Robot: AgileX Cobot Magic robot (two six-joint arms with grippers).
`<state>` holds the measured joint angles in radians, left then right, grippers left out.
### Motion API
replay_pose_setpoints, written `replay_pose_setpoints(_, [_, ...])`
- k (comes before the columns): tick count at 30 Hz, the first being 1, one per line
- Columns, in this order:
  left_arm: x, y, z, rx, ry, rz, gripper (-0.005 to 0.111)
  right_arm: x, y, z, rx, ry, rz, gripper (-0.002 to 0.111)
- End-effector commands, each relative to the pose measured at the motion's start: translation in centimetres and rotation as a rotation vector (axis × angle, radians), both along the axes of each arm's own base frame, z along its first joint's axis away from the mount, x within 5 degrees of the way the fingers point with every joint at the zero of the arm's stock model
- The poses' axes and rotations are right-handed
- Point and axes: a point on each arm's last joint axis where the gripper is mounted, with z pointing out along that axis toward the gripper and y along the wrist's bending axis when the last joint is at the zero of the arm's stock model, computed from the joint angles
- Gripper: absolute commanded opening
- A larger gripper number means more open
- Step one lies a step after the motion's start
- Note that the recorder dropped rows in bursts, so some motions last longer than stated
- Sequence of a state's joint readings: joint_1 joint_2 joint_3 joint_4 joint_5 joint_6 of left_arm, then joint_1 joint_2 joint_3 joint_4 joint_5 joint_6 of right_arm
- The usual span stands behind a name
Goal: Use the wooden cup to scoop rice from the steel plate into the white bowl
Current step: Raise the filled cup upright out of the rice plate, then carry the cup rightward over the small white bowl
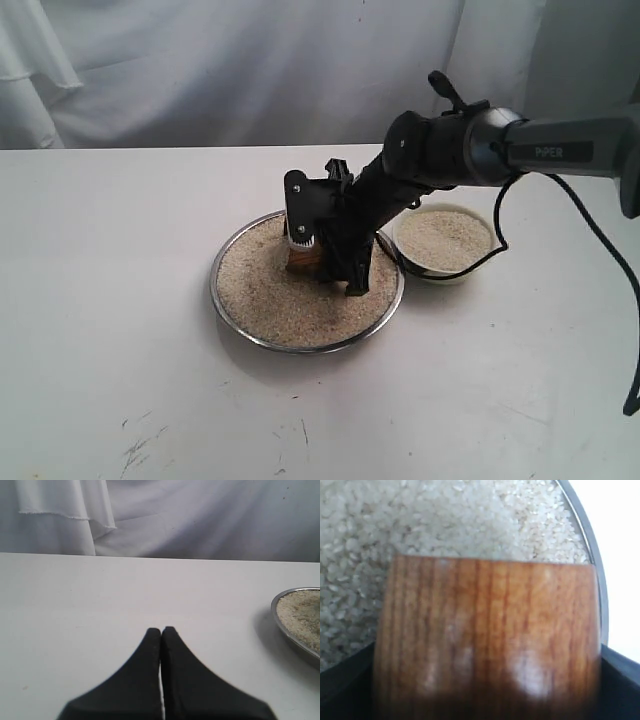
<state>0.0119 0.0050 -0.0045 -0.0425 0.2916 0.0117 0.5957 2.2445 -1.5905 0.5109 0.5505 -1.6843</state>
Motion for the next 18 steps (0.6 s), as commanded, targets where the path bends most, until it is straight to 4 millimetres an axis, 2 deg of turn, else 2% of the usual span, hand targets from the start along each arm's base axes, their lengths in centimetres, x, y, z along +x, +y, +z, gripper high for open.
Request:
replay_pose_setpoints(1, [0.0,0.0,-0.1,-0.004,-0.007,-0.001,0.000,0.9,-1.0,0.8,0.081,0.025,-0.039,0.000])
replay_pose_setpoints(6, [0.0,0.0,-0.1,-0.004,-0.007,-0.001,0.000,1.4,-2.1,1.3,0.221,0.141,-0.051,0.000])
replay_pose_setpoints(12, [0.0,0.0,-0.1,-0.004,-0.007,-0.001,0.000,1.8,-3.1,2.2,0.335,0.203,-0.050,0.000])
replay_pose_setpoints(18, [0.0,0.0,-0.1,-0.004,-0.007,-0.001,0.000,1.8,-4.4,5.8,0.397,0.195,-0.041,0.000])
